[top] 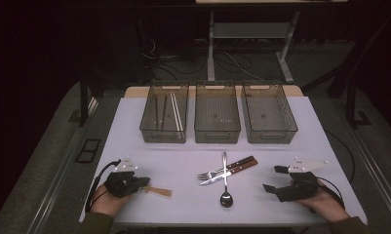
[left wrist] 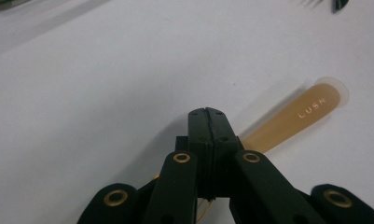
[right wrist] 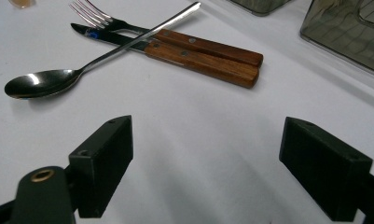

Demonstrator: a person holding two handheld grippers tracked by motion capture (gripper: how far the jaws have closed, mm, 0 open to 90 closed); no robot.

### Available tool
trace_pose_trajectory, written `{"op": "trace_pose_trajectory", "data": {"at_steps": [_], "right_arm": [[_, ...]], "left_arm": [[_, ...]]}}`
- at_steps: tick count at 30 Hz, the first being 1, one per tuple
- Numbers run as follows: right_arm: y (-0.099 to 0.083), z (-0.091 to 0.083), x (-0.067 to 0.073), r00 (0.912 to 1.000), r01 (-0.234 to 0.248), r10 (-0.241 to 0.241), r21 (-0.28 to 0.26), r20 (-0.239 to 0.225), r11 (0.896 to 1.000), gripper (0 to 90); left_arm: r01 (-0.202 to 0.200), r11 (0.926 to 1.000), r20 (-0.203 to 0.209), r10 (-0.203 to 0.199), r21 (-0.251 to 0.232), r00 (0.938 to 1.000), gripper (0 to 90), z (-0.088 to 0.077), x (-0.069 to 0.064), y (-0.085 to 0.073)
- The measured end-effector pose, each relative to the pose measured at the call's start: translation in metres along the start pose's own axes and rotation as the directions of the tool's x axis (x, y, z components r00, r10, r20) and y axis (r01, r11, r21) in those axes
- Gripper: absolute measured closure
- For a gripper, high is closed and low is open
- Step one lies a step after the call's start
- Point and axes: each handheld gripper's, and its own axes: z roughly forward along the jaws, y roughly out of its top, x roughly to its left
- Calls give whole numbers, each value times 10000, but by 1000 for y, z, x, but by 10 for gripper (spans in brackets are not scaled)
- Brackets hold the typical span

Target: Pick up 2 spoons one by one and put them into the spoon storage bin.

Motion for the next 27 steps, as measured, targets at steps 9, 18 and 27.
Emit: {"op": "trace_pose_trajectory", "data": {"at_steps": [9,18,27], "right_arm": [[0,1,1,10000,-4,4,45,-19,10000,173],[0,2,1,10000,33,-33,63,-49,10000,173],[0,2,0,10000,14,-14,80,-32,10000,173]], "left_arm": [[53,9992,-104,-57,-393,9999,777,-4,0,-3],[-313,9935,-60,308,-1095,9995,632,-9,-7,9],[-540,9898,-61,536,-1321,9985,596,-6,-9,19]]}}
